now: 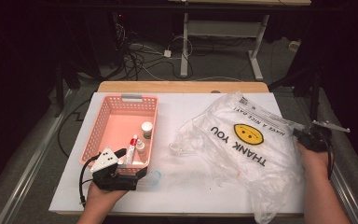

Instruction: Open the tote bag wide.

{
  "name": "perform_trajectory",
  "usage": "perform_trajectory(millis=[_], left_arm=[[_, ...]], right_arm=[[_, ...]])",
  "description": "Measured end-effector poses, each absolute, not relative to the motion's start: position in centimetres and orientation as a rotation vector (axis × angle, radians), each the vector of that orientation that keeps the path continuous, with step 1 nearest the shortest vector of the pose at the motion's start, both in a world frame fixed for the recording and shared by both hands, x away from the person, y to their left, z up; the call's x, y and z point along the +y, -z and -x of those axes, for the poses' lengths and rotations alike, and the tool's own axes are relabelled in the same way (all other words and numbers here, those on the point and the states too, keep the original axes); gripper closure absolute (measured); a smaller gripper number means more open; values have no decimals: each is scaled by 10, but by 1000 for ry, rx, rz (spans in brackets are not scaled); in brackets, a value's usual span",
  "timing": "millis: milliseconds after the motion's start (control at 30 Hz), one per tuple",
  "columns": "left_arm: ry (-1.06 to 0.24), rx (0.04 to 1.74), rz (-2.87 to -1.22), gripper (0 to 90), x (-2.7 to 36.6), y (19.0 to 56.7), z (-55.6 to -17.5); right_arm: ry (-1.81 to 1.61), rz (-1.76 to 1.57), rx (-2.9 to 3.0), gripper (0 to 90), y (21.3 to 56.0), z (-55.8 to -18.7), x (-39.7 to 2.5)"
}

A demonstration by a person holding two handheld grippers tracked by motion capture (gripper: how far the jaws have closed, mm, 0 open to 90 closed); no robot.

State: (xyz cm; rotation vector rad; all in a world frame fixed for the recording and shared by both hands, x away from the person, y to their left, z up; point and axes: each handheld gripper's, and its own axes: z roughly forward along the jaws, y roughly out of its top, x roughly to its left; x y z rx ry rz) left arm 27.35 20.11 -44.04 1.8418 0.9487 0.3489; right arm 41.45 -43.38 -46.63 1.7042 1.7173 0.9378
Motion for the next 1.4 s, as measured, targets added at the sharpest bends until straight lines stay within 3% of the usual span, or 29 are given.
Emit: perform_trajectory(millis=[267,600,833,1167,1400], left_arm=[[-344,924,-1854,0,199,440,-273],[-323,918,-1854,0,198,442,-273],[-319,918,-1853,0,197,442,-273],[-334,918,-1842,0,200,440,-271],[-341,915,-1844,0,200,439,-271]], right_arm=[[-932,-1682,1736,853,469,-375,-407],[-934,-1618,1812,809,468,-354,-384],[-1027,-1577,1798,569,462,-337,-396],[-1142,-1408,1846,464,438,-300,-382],[-1152,-1321,1924,397,439,-299,-362]])
